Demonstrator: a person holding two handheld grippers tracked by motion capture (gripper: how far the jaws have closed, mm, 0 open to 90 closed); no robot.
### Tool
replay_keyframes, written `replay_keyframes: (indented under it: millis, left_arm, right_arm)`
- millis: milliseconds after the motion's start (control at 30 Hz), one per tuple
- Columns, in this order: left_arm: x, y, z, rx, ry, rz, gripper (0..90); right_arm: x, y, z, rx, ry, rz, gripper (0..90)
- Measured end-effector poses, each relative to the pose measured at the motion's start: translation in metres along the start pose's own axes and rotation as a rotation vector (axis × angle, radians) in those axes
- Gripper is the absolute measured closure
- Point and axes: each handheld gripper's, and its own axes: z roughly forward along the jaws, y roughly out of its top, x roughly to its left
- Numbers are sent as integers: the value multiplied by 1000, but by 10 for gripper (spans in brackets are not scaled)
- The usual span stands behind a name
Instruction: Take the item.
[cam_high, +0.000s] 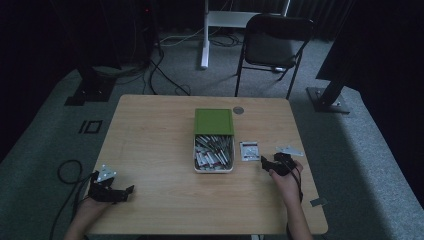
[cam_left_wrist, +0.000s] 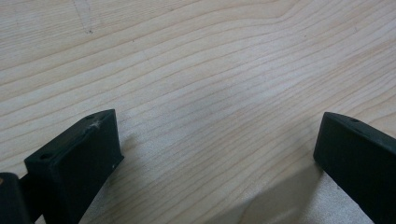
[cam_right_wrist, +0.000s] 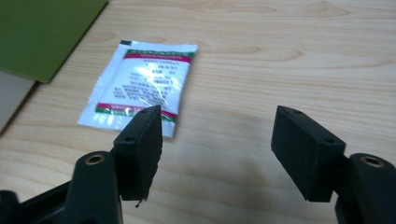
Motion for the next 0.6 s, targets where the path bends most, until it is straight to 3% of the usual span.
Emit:
replay_keyframes:
  millis: [300,333,400,600]
  left_arm:
    - [0,0,0,0,0,2,14]
    - [0,0,0,0,1,2,14]
    - [0,0,0,0,1,2,14]
    - [0,0,0,0,1,2,14]
  right_arm:
    - [-9,-7,-13,-20,-37,6,227]
    - [-11,-10,-18,-22,-67,13,192]
    - [-13,-12,-21,-5,-70,76,193]
    - [-17,-19,-29,-9,-100,55,183]
